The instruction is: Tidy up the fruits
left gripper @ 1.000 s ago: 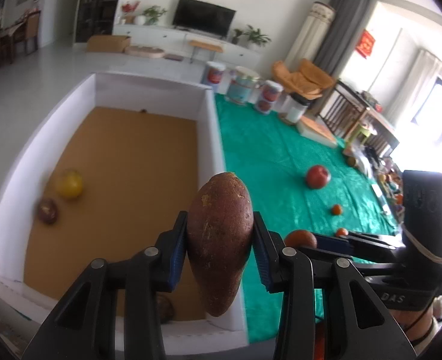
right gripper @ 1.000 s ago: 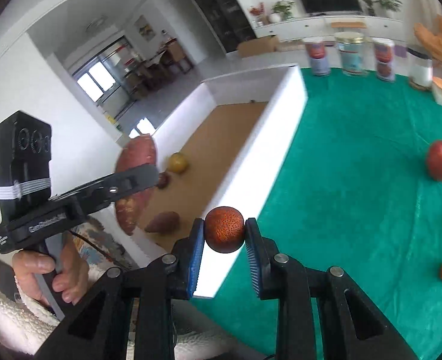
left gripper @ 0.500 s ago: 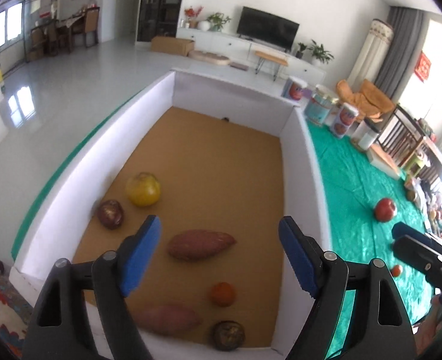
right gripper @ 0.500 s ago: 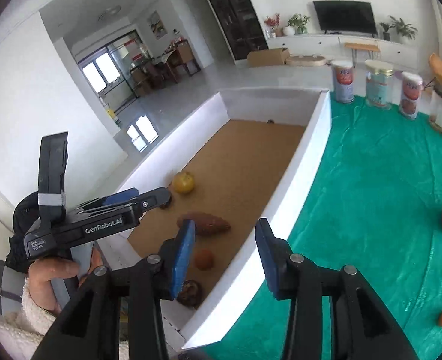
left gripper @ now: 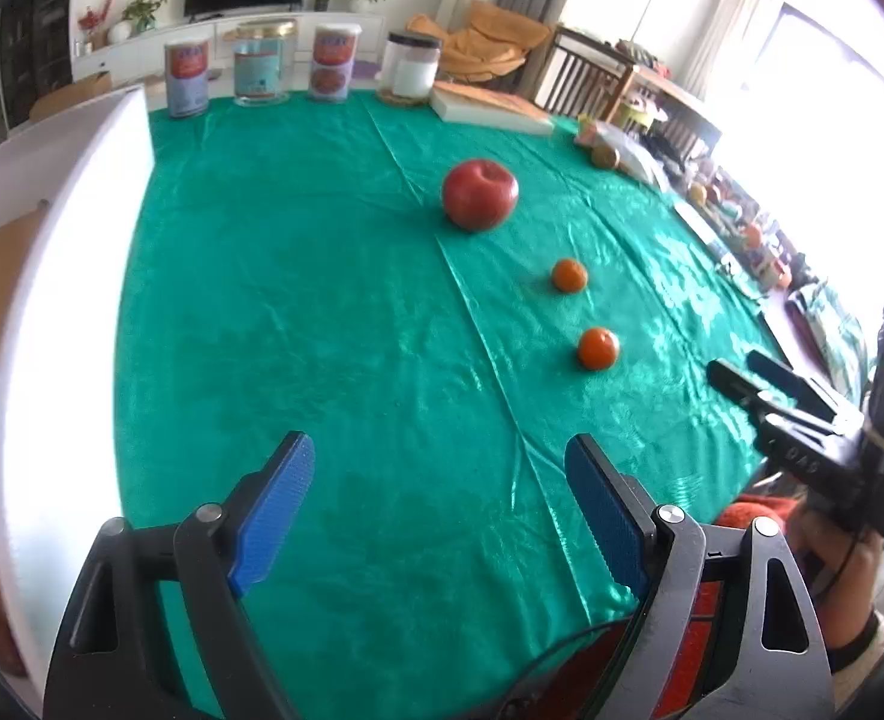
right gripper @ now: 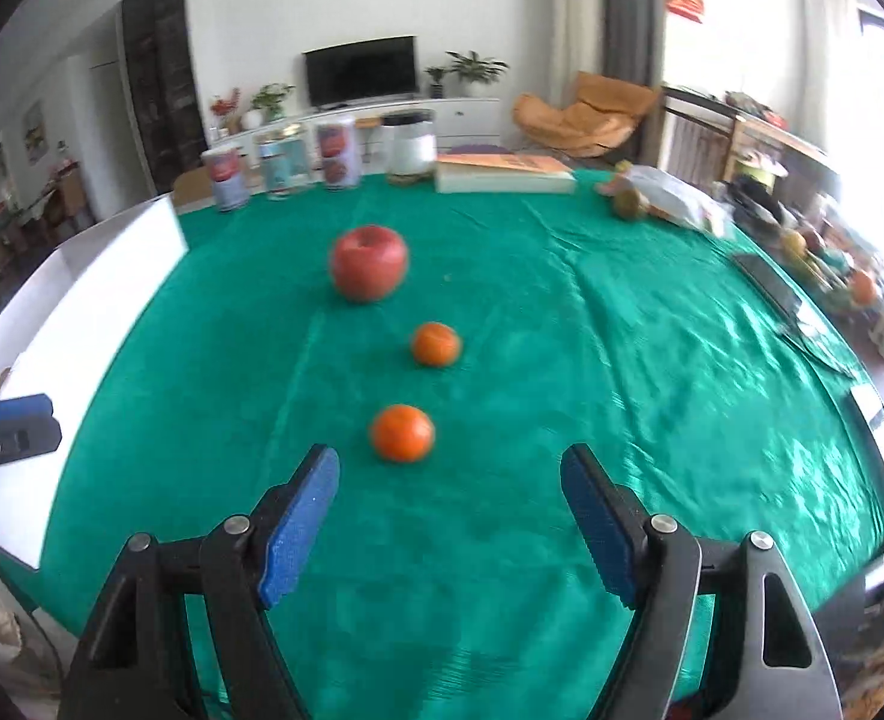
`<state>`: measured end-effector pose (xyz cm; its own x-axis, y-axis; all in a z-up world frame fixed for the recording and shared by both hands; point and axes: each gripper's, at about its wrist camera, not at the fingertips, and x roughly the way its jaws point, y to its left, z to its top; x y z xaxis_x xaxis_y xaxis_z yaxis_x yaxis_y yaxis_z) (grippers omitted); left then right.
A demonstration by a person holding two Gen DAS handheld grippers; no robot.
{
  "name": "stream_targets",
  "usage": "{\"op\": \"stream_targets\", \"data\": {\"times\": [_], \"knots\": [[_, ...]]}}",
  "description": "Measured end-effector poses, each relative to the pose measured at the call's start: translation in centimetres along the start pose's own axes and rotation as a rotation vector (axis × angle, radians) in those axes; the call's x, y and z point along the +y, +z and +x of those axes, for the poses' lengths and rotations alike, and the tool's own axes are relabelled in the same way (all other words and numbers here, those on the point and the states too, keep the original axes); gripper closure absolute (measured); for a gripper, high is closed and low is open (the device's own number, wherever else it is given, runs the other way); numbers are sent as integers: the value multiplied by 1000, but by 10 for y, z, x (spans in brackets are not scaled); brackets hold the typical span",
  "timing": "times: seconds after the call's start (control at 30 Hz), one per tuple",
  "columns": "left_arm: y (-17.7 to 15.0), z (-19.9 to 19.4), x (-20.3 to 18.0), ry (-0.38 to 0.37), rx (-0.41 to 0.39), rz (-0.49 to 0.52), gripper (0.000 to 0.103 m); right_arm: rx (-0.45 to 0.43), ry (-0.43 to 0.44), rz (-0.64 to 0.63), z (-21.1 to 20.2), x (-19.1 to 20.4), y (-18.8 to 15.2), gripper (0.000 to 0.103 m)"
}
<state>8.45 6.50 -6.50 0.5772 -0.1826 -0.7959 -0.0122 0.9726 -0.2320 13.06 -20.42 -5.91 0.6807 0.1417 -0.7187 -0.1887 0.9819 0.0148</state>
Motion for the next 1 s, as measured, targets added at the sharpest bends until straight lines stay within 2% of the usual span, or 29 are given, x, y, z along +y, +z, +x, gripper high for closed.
{"op": "stream_targets", "data": {"times": [0.03,0.1,0.17,0.33,0.43,0.63,1.0], "knots": [[0,13,-4,22,6,13,16,9,-12,53,1,-17,-1,26],[3,34,-10,78,1,35,16,8,23,177,1,-46,-3,26],[6,53,-8,125,-5,39,16,17,32,231,0,-60,-7,26],[6,83,0,188,0,20,16,35,24,175,6,-44,-6,26],[3,86,-5,239,-35,51,16,38,30,164,11,-41,-6,26],[3,89,-6,240,-53,58,10,46,69,214,16,-50,-8,26],[3,90,-7,239,-48,61,7,52,61,207,16,-48,-8,26]]}}
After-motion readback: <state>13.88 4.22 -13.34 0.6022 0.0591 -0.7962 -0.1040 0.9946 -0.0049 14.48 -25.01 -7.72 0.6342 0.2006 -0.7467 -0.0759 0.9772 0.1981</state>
